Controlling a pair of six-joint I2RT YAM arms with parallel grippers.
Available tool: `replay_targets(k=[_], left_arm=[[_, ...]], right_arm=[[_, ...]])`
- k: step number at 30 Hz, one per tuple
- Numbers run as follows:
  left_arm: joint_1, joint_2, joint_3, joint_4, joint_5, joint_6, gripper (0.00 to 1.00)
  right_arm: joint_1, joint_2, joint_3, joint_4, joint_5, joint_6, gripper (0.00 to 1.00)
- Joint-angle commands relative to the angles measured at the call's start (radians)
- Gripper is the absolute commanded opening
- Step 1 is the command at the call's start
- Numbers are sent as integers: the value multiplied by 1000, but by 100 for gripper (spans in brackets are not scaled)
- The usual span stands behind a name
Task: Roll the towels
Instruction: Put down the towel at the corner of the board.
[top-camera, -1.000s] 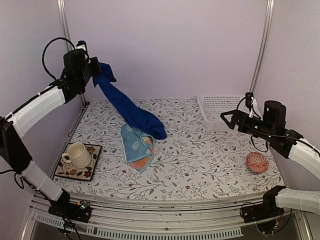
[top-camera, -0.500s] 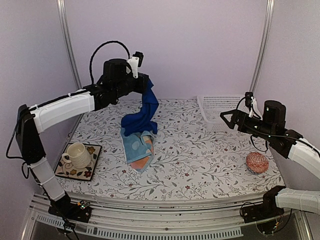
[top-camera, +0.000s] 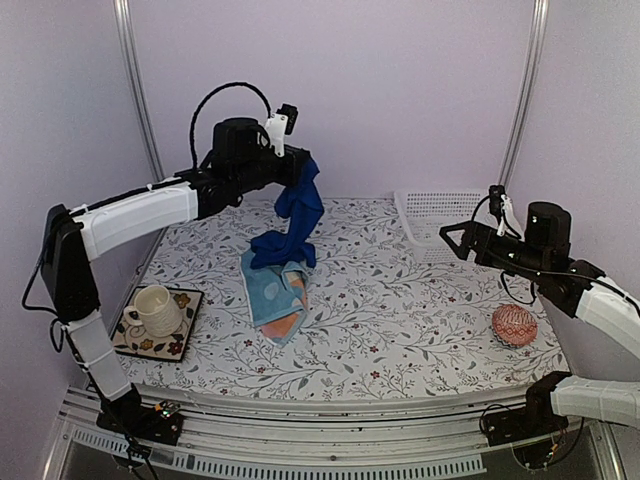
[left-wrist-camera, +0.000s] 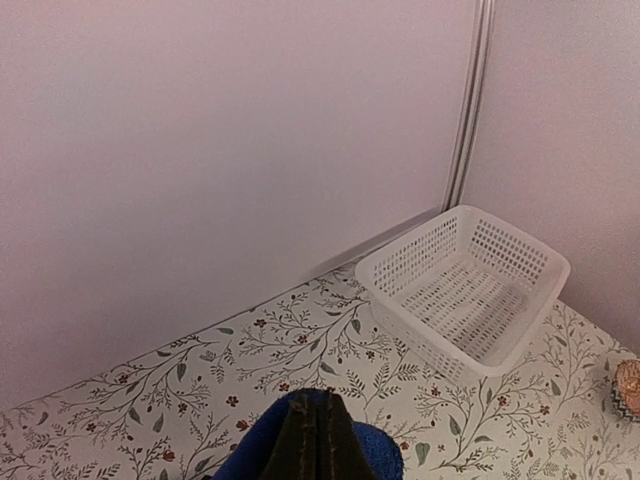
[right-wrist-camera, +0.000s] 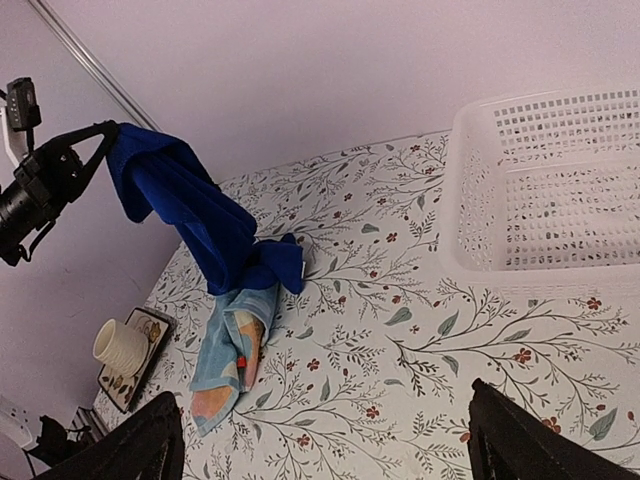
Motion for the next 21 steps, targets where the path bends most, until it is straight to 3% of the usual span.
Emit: replay_targets(k=[1,5,10,14,21], left_arm=[[-11,42,22,30,27,-10,0],[21,33,49,3,-279,-15,0],[156,-6,49,44,-623,11,0],[237,-43,38,237,-818,184,0],[291,-49,82,565,-962,578,0]], right_arm=[[4,0,-12,25,-15,-13,99],[5,0,-12,25,-17,-12,99],[5,-4,-12,25,-22,-13,99],[5,-1,-12,27,-25,-13,99],[7,5,-15,33,-30,-10,99]])
